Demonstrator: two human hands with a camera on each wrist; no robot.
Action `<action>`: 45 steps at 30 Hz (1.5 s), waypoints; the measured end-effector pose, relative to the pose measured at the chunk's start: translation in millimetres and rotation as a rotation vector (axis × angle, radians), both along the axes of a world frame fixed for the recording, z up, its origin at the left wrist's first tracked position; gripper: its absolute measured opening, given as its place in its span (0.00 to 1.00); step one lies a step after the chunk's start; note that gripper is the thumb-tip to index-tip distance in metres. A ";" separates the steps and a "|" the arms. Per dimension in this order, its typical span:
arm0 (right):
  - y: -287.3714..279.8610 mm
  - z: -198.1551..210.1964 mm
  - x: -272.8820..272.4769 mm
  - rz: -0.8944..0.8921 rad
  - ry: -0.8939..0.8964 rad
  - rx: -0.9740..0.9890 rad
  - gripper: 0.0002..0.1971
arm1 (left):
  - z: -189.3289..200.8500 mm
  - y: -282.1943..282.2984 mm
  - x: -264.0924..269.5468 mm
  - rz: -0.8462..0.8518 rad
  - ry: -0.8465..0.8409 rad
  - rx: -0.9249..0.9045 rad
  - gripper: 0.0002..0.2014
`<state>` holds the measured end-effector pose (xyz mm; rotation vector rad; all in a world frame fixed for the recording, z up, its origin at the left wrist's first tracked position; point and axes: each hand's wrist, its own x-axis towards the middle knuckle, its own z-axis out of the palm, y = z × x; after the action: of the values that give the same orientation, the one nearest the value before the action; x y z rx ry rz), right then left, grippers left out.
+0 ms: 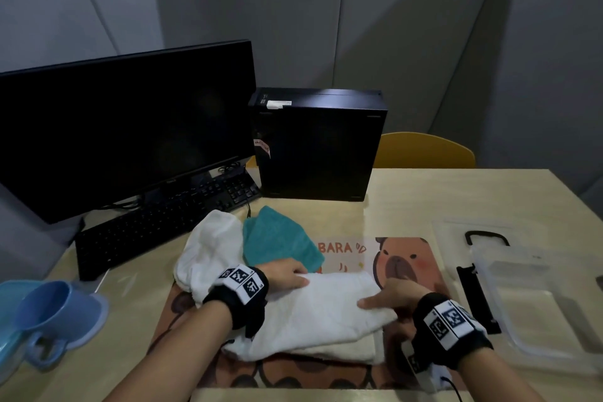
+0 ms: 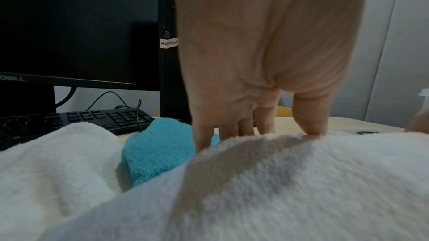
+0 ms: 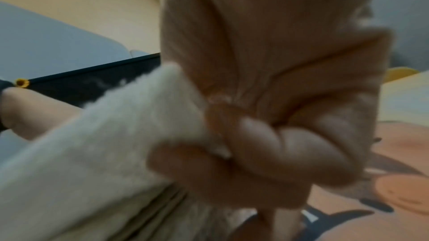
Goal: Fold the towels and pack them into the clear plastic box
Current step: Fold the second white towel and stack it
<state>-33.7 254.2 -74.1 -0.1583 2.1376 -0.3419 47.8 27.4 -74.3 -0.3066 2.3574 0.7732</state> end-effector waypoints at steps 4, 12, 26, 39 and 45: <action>8.0 21.6 1.3 0.075 0.050 -0.014 0.16 | 1.4 3.3 -7.0 -0.001 -0.010 0.023 0.21; -28.0 100.1 3.2 0.109 0.017 -0.760 0.13 | 49.5 3.0 -26.5 0.138 0.189 0.699 0.46; -69.3 180.0 -38.2 -0.090 0.242 -1.261 0.08 | 140.4 -51.5 -19.6 0.428 0.758 0.980 0.07; -1.0 103.0 25.7 0.222 -0.171 -0.777 0.20 | 52.6 -27.8 53.0 0.114 0.179 0.890 0.05; -8.0 12.5 46.4 -0.161 -0.155 -0.726 0.10 | -26.4 -4.6 75.5 0.590 0.016 1.013 0.09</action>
<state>12.7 246.2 -61.6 -0.3587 1.7907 -1.1776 123.2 22.8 -100.6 -0.5314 1.5825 2.0930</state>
